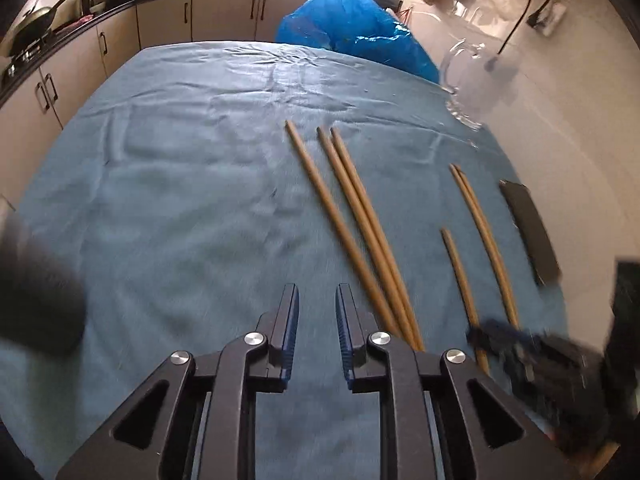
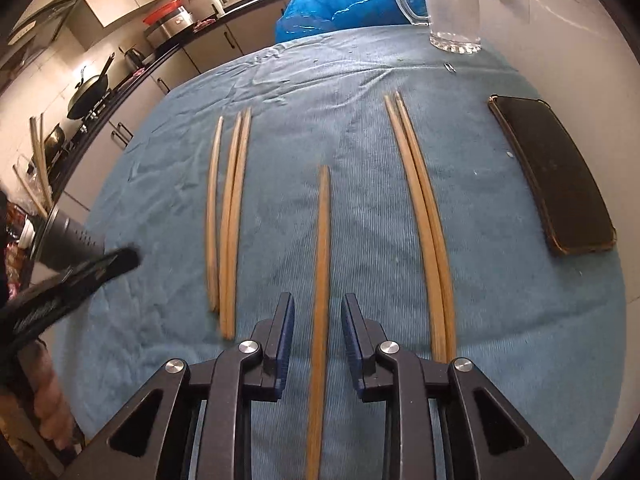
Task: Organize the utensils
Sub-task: 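Grasp one chopstick with the left tool while the right tool grasps another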
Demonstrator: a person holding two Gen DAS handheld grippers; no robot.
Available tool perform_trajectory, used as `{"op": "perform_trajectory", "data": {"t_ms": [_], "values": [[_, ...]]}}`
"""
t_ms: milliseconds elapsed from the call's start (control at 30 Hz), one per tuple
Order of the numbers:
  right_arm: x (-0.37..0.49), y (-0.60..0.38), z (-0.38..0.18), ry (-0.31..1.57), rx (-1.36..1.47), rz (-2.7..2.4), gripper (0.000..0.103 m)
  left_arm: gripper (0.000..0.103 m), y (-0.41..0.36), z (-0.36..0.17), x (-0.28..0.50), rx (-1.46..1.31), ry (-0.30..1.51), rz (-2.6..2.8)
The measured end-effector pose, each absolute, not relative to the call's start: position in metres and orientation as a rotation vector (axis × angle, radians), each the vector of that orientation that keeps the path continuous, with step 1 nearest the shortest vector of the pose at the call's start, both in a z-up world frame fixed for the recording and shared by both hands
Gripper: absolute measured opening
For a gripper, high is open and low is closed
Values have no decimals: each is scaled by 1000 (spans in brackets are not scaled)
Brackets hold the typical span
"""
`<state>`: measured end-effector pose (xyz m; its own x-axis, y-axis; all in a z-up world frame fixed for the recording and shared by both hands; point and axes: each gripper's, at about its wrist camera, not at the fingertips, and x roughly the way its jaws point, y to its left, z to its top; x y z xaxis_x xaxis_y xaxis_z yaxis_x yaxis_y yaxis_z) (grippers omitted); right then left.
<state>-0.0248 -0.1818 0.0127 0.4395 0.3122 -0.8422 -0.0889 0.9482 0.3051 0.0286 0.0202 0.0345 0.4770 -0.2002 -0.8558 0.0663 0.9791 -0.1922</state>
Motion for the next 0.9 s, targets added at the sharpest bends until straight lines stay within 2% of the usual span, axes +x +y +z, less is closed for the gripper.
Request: {"op": "perform_trajectory", "data": {"t_ms": [233,600,800,867,900], "values": [[-21,-182,12,1070,233,276,26,18,1,18,73,-99,1097,-122],[-22,-188,11,1056,250,306,26,18,-1,26,88,-185,1097,-168],[-21,-189,11,1052,250,311,26,18,-15,18,90,-79,1108,-133],[-21,-190,11,1052,257,314,26,16,-14,18,88,-76,1105,-137],[-21,-191,11,1052,260,315,26,10,-12,18,86,-77,1105,-142]]}}
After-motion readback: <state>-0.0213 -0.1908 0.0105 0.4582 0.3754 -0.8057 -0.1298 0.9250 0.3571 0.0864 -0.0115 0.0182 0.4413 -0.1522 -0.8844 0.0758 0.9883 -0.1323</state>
